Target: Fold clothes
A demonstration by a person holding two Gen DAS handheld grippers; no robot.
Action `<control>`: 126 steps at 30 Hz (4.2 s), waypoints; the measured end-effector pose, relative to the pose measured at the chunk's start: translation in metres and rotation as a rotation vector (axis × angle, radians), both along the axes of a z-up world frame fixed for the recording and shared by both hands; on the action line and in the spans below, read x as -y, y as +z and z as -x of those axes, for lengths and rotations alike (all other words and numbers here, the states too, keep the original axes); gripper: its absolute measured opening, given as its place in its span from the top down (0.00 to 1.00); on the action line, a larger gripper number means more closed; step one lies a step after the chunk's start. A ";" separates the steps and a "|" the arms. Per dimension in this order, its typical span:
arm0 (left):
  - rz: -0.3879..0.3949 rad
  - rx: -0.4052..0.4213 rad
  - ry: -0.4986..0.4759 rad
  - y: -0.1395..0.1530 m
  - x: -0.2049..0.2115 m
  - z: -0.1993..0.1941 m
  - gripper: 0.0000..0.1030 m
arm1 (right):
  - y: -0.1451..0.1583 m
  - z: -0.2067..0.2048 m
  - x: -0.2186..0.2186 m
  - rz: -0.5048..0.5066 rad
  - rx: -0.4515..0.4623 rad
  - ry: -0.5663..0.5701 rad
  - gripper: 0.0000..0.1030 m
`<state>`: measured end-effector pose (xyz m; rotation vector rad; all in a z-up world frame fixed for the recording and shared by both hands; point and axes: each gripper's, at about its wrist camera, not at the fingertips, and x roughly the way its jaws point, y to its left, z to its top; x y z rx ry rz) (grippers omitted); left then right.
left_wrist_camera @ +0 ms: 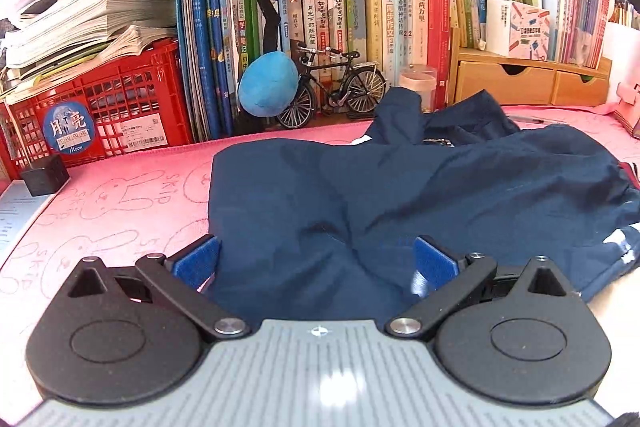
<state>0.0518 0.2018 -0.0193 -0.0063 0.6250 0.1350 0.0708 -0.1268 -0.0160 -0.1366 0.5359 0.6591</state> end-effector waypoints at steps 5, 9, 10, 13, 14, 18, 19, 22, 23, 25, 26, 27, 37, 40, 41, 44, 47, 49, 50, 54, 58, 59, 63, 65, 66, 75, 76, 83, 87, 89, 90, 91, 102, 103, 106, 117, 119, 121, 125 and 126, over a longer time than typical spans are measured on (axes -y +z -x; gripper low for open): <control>-0.172 -0.100 0.034 -0.016 0.015 0.011 0.00 | -0.021 -0.004 -0.046 0.083 -0.048 0.012 0.10; -0.096 -0.113 0.151 -0.027 -0.011 0.027 0.00 | -0.040 -0.004 -0.061 0.138 -0.087 0.000 0.06; -0.087 -0.115 0.182 -0.029 -0.016 0.031 0.00 | -0.043 -0.003 -0.052 0.123 -0.099 -0.007 0.02; -0.086 -0.109 0.185 -0.030 -0.019 0.043 0.00 | -0.044 0.004 -0.028 0.112 -0.101 0.007 0.01; -0.083 -0.104 0.158 -0.028 -0.013 0.048 0.00 | -0.044 0.008 -0.020 0.111 -0.095 0.022 0.01; -0.073 -0.085 0.046 -0.019 0.013 0.068 0.00 | -0.042 0.041 -0.011 0.188 0.021 0.022 0.00; -0.071 -0.080 0.018 -0.016 0.020 0.073 0.00 | -0.041 0.051 -0.011 0.209 0.055 0.013 0.00; -0.063 -0.066 -0.065 -0.009 0.039 0.088 0.00 | -0.033 0.075 0.004 0.115 0.016 0.026 0.00; -0.061 -0.061 -0.093 -0.007 0.046 0.093 0.00 | -0.030 0.083 0.010 0.071 -0.004 0.036 0.00; -0.055 -0.052 -0.149 -0.002 0.059 0.103 0.00 | -0.024 0.095 0.018 -0.015 -0.046 0.061 0.00; -0.053 -0.047 -0.177 0.000 0.065 0.108 0.00 | -0.021 0.100 0.019 -0.049 -0.057 0.078 0.00; -0.050 -0.042 -0.204 0.003 0.072 0.113 0.00 | -0.019 0.105 0.016 -0.065 -0.051 0.095 0.00; -0.180 -0.090 -0.350 -0.017 0.111 0.148 0.00 | -0.042 0.158 0.008 0.099 -0.019 0.199 0.00; -0.132 -0.105 -0.301 -0.017 0.091 0.160 0.00 | -0.049 0.162 0.048 0.080 -0.034 0.112 0.00; -0.122 -0.109 -0.281 -0.017 0.085 0.164 0.00 | -0.050 0.162 0.061 0.074 -0.041 0.079 0.00; -0.067 -0.153 -0.193 -0.015 0.069 0.176 0.00 | -0.049 0.165 0.096 0.085 -0.031 -0.017 0.00; -0.011 -0.234 -0.090 -0.009 0.064 0.186 0.00 | -0.046 0.173 0.123 0.090 -0.050 -0.104 0.00; 0.006 -0.274 -0.036 -0.005 0.068 0.191 0.00 | -0.046 0.181 0.131 0.091 -0.051 -0.136 0.00; 0.014 -0.289 -0.017 -0.004 0.071 0.193 0.00 | -0.046 0.185 0.133 0.085 -0.048 -0.141 0.00; 0.014 -0.293 0.013 -0.004 0.088 0.203 0.00 | -0.046 0.199 0.128 0.067 -0.046 -0.133 0.00; -0.015 -0.268 0.018 -0.006 0.108 0.214 0.00 | -0.046 0.212 0.118 0.060 -0.047 -0.118 0.00; -0.023 -0.258 0.021 -0.007 0.111 0.218 0.00 | -0.046 0.215 0.116 0.057 -0.048 -0.114 0.00; -0.007 -0.246 0.017 -0.007 0.117 0.230 0.00 | -0.047 0.229 0.109 0.062 -0.042 -0.104 0.00; 0.000 -0.245 0.009 -0.009 0.119 0.236 0.00 | -0.048 0.236 0.107 0.073 -0.031 -0.103 0.00; -0.005 -0.246 0.007 -0.011 0.120 0.240 0.00 | -0.048 0.239 0.107 0.076 -0.029 -0.104 0.00; -0.009 -0.257 -0.007 -0.019 0.138 0.261 0.00 | -0.049 0.276 0.115 0.076 -0.008 -0.092 0.00; 0.004 -0.260 -0.014 -0.020 0.138 0.262 0.00 | -0.049 0.280 0.116 0.078 -0.002 -0.086 0.00; -0.002 -0.217 -0.022 -0.029 0.139 0.273 0.00 | -0.055 0.297 0.121 0.117 0.020 -0.082 0.00; -0.008 -0.141 -0.039 -0.036 0.131 0.287 0.00 | -0.067 0.296 0.127 0.130 -0.010 -0.097 0.00; -0.014 -0.111 -0.043 -0.043 0.122 0.290 0.00 | -0.072 0.296 0.130 0.107 -0.026 -0.089 0.00; -0.018 -0.086 -0.047 -0.047 0.117 0.293 0.00 | -0.075 0.296 0.131 0.094 -0.035 -0.082 0.00; -0.025 -0.080 -0.056 -0.052 0.113 0.293 0.00 | -0.078 0.294 0.131 0.090 -0.043 -0.085 0.00; 0.322 -0.066 -0.095 -0.078 0.069 0.280 0.06 | -0.102 0.265 0.135 -0.126 -0.250 -0.048 0.18; 0.345 -0.060 -0.099 -0.077 0.068 0.283 0.16 | -0.101 0.263 0.135 -0.149 -0.272 -0.039 0.40; 0.360 -0.006 -0.131 -0.055 0.070 0.280 0.48 | -0.086 0.276 0.133 -0.163 -0.302 -0.022 0.76; 0.240 0.253 -0.283 0.063 0.095 0.231 0.48 | 0.040 0.226 0.113 -0.332 -0.138 0.051 0.83; 0.135 0.217 -0.248 0.062 0.111 0.198 0.45 | 0.047 0.189 0.088 -0.294 -0.098 0.019 0.83; 0.062 0.180 -0.209 0.058 0.120 0.172 0.34 | 0.045 0.155 0.068 -0.252 -0.096 -0.039 0.83; -0.007 0.139 -0.146 0.043 0.118 0.146 0.17 | 0.019 0.096 0.039 -0.144 -0.155 -0.130 0.80; -0.023 0.128 -0.127 0.040 0.115 0.143 0.17 | 0.012 0.084 0.033 -0.119 -0.178 -0.141 0.79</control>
